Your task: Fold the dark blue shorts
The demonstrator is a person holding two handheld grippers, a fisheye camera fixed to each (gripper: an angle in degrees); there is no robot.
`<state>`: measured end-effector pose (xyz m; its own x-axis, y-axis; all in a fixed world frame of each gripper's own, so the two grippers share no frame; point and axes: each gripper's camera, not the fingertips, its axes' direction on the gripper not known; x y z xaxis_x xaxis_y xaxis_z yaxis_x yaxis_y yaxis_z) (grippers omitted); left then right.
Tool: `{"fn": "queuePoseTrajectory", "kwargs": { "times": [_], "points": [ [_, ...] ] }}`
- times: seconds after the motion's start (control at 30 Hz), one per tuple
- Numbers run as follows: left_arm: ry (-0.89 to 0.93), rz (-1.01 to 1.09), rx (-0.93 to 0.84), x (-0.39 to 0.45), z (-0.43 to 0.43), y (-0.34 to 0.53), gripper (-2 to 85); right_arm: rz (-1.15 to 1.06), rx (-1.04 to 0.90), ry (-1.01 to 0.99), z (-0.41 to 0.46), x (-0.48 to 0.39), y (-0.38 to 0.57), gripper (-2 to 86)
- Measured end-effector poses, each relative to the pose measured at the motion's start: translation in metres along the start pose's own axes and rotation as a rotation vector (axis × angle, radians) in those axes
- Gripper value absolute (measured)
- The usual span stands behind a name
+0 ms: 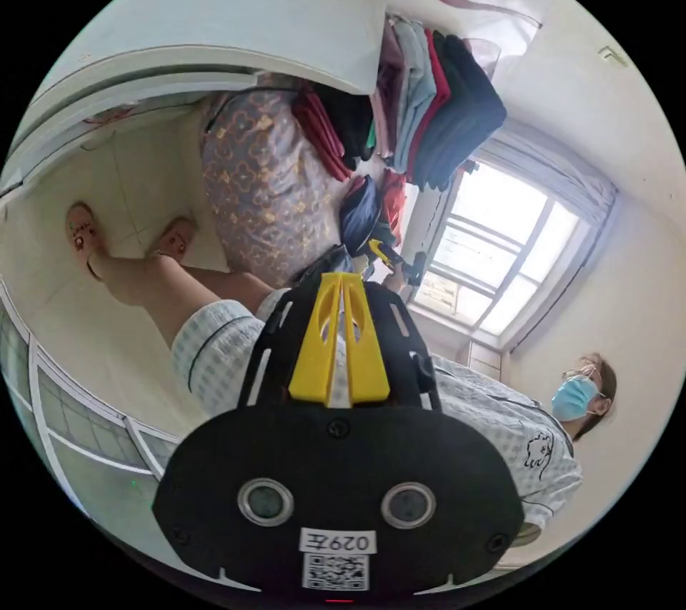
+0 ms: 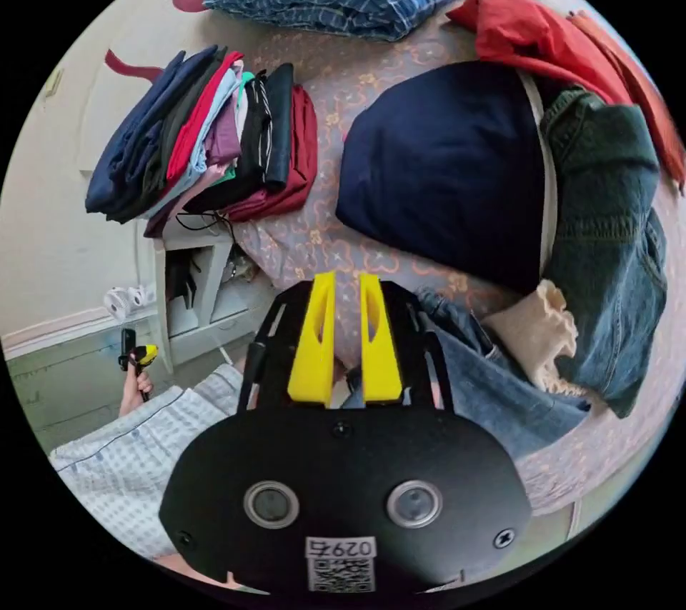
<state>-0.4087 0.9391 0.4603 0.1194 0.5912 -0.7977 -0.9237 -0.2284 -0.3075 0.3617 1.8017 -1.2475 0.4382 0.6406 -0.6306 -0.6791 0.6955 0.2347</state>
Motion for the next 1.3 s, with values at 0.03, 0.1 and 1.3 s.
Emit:
{"fn": "queuePoseTrajectory", "kwargs": {
  "times": [0.03,0.1,1.3],
  "points": [
    [0.008,-0.014,0.071,-0.009,-0.022,0.021,-1.0,0.015,0.007,0.075,0.0,-0.011,-0.025,5.4],
    [0.06,-0.043,0.164,-0.027,-0.047,0.054,-1.0,0.061,-0.004,0.079,0.002,-0.02,-0.057,9.4],
    [0.559,0.053,0.073,-0.233,-0.304,0.09,-1.0,0.258,0.789,-0.9,-0.08,-0.207,0.242,-0.3]
  ]
}}
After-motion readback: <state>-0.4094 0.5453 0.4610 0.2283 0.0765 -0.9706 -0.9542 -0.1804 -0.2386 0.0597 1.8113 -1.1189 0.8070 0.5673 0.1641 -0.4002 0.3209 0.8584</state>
